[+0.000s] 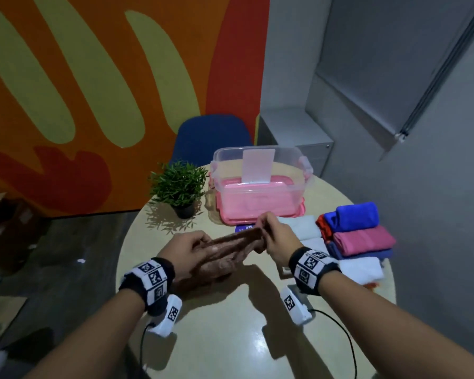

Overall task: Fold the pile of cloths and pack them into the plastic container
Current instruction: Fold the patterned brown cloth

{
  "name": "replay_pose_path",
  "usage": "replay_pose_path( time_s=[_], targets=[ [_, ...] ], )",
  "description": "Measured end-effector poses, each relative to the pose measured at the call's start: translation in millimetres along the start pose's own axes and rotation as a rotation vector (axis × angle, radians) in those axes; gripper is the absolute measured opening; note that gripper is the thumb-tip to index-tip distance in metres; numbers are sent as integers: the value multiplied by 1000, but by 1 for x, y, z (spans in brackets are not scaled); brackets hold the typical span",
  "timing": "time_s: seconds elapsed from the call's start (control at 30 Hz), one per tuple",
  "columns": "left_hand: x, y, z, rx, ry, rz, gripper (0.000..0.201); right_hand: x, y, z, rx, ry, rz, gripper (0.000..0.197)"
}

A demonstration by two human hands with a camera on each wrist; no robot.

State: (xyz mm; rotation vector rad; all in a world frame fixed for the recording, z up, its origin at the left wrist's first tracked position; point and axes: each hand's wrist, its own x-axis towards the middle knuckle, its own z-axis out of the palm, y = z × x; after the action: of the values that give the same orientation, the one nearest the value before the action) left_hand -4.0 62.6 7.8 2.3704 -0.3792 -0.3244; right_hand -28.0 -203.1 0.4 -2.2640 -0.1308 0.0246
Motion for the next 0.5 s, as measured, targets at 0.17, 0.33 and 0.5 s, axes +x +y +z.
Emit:
replay_pose_path(
  time_s=[0.17, 0.33, 0.5],
  targets=[
    [-2, 29, -36, 221, -10, 36, 19, -7, -17, -49, 168, -85, 60, 11],
    [-12, 52, -58, 34, 259, 84, 13, -2, -21, -77, -43, -30, -138, 20],
    [-18, 60, -79, -221, 463, 38, 32, 23, -30, -95, -37, 88, -206, 16]
  ],
)
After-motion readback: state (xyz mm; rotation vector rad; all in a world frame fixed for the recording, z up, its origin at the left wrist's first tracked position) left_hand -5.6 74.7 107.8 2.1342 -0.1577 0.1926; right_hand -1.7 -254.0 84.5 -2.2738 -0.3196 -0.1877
